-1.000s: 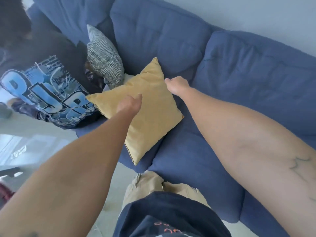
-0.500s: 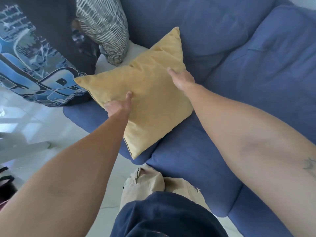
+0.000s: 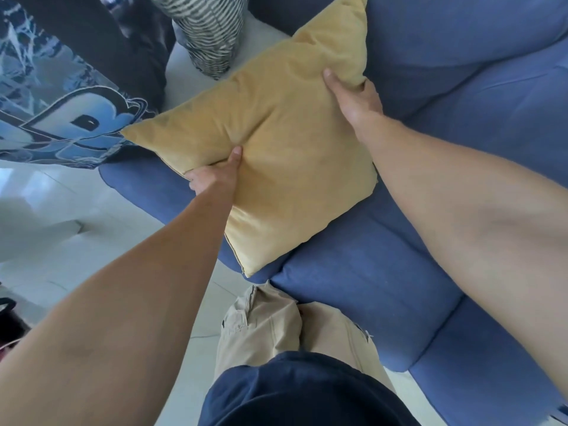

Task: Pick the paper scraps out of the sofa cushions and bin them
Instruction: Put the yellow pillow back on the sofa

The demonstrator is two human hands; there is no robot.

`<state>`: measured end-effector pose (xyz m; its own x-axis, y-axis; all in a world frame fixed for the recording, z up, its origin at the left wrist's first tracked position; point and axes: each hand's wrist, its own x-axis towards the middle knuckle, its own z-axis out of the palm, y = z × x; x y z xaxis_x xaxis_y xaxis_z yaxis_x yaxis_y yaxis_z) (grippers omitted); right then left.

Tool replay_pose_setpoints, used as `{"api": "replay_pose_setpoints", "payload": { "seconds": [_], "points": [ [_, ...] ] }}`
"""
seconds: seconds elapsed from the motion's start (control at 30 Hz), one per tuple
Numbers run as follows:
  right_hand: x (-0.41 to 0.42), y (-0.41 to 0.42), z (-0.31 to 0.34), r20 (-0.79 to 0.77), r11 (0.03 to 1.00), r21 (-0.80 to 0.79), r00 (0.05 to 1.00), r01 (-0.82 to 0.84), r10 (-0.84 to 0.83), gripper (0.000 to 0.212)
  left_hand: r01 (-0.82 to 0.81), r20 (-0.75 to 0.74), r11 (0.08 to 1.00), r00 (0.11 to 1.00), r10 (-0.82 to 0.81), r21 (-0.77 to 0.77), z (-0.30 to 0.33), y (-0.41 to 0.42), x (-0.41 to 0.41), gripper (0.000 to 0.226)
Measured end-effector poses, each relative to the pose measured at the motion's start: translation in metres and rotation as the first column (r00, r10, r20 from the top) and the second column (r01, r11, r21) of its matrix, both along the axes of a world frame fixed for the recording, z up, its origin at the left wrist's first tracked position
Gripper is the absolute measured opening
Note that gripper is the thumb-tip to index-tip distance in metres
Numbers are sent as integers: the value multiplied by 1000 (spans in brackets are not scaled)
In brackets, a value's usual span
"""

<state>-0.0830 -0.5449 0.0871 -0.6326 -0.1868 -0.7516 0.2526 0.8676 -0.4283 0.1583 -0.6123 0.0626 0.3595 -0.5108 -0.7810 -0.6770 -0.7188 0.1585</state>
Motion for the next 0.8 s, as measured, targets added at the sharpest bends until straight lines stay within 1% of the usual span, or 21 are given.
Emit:
{"api": "replay_pose_setpoints", "payload": {
  "seconds": [0.07, 0.13, 0.17, 0.3, 0.37, 0.5, 0.57, 0.67, 0.8],
  "points": [
    [1, -2, -4, 24, 999, -11, 999, 41, -41, 133, 7, 4, 1000, 1000, -7, 5, -4, -2, 2, 114],
    [3, -2, -4, 55, 998, -21, 997, 53, -52, 137, -26, -15, 1000, 1000, 26, -5, -6, -3, 3, 113],
    [3, -1, -3, 62, 999, -22, 997, 49, -48, 135, -39, -30, 999, 999, 39, -8, -5, -2, 4, 111],
    [12, 8, 7, 110, 999, -36, 994, 26, -21, 114, -52, -86, 999, 995, 50, -17, -2, 5, 12, 106],
    [18, 16, 14, 135, 998, -53, 991, 19, -12, 109, -65, -116, 998, 991, 61, -26, 2, 11, 18, 105],
    [30, 38, 31, 116, 995, -93, 993, 28, -17, 116, -130, -186, 992, 974, 127, -3, 18, 22, 22, 108],
    [35, 53, 41, 106, 990, -129, 993, 58, -44, 116, -127, -219, 992, 968, 124, -2, 28, 30, 23, 109],
    [43, 82, 59, 97, 974, -194, 990, 120, -102, 109, -109, -273, 993, 957, 96, -33, 43, 49, 25, 119],
    [55, 134, 86, 65, 937, -267, 974, 227, -217, 110, -23, -328, 994, 944, -14, -109, 63, 80, 27, 130]
  ]
}}
